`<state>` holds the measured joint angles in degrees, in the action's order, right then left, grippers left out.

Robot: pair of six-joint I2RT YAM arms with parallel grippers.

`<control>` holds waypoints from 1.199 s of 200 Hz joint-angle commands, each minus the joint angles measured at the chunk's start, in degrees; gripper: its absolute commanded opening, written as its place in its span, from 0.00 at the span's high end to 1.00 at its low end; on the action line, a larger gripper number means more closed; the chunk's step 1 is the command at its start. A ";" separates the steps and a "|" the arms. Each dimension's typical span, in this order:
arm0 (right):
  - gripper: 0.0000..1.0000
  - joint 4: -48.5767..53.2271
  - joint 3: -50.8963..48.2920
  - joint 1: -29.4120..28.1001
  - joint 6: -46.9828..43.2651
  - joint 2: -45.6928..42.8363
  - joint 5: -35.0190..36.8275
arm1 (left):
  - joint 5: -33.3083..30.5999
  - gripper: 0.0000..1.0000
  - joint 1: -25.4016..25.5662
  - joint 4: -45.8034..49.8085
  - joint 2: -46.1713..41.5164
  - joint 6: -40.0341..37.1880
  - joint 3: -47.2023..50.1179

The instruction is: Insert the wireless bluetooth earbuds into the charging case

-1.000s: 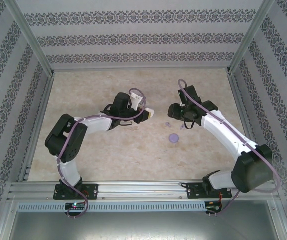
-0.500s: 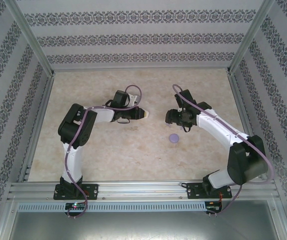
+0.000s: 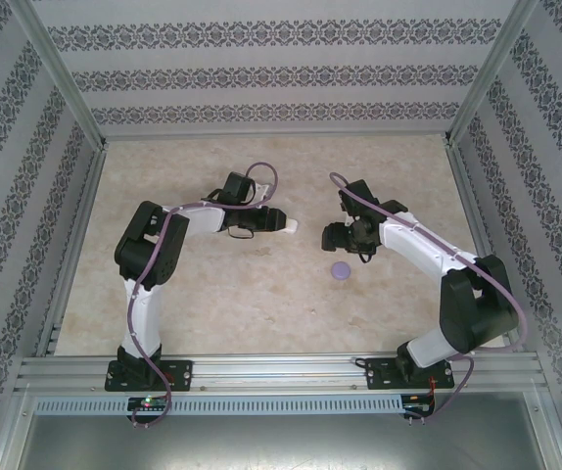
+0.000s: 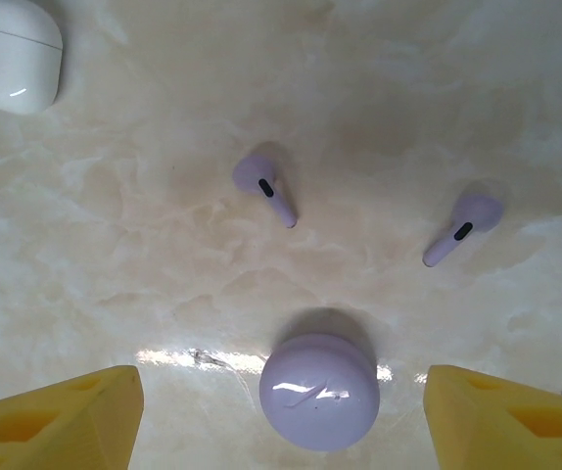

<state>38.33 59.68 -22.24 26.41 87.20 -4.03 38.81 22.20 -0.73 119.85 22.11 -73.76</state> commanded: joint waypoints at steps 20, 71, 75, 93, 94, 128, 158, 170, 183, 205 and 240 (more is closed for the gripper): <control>0.23 2.08 -1.00 -0.43 -3.23 2.83 -0.96 | -3.30 0.49 -1.86 8.92 -6.51 -4.07 -2.47; 0.23 1.81 -2.11 -1.65 -3.42 5.63 -1.01 | -4.85 0.48 -1.89 10.94 -17.66 -4.48 -4.38; 0.23 1.76 -2.21 -1.79 -3.32 5.77 -1.06 | -5.15 0.48 -1.89 10.99 -18.61 -4.53 -4.42; 0.23 1.33 -2.67 -2.41 -3.23 6.63 -1.41 | -5.93 0.48 -1.87 11.00 -22.75 -4.71 -4.55; 0.23 1.32 -2.65 -2.44 -3.22 6.65 -1.46 | -5.98 0.48 -1.88 10.96 -23.00 -4.71 -4.51; 0.23 1.39 -2.46 -3.72 -3.34 8.67 -2.59 | -7.79 0.47 -1.85 8.96 -30.49 -4.40 -2.88; 0.25 2.00 -2.36 -5.72 -2.61 8.97 -3.76 | -9.14 0.46 -1.92 6.97 -35.03 -3.34 -0.90; 0.25 2.36 -2.36 -6.93 -1.93 8.63 -4.06 | -9.92 0.45 -2.06 6.01 -36.39 -2.43 0.15; 0.25 2.76 -2.34 -8.53 -0.92 8.09 -4.07 | -11.19 0.44 -2.15 4.89 -37.73 -1.37 1.41; 0.25 3.41 -2.10 -10.68 1.01 7.31 -2.88 | -13.36 0.39 -2.59 1.72 -40.40 0.69 4.25; 0.24 5.51 0.59 -12.69 2.33 8.51 2.82 | -17.77 0.23 -2.83 -1.29 -43.89 2.74 7.80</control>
<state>40.84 57.76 -34.04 26.81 95.77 -5.67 25.15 20.23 3.05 79.07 22.02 -67.40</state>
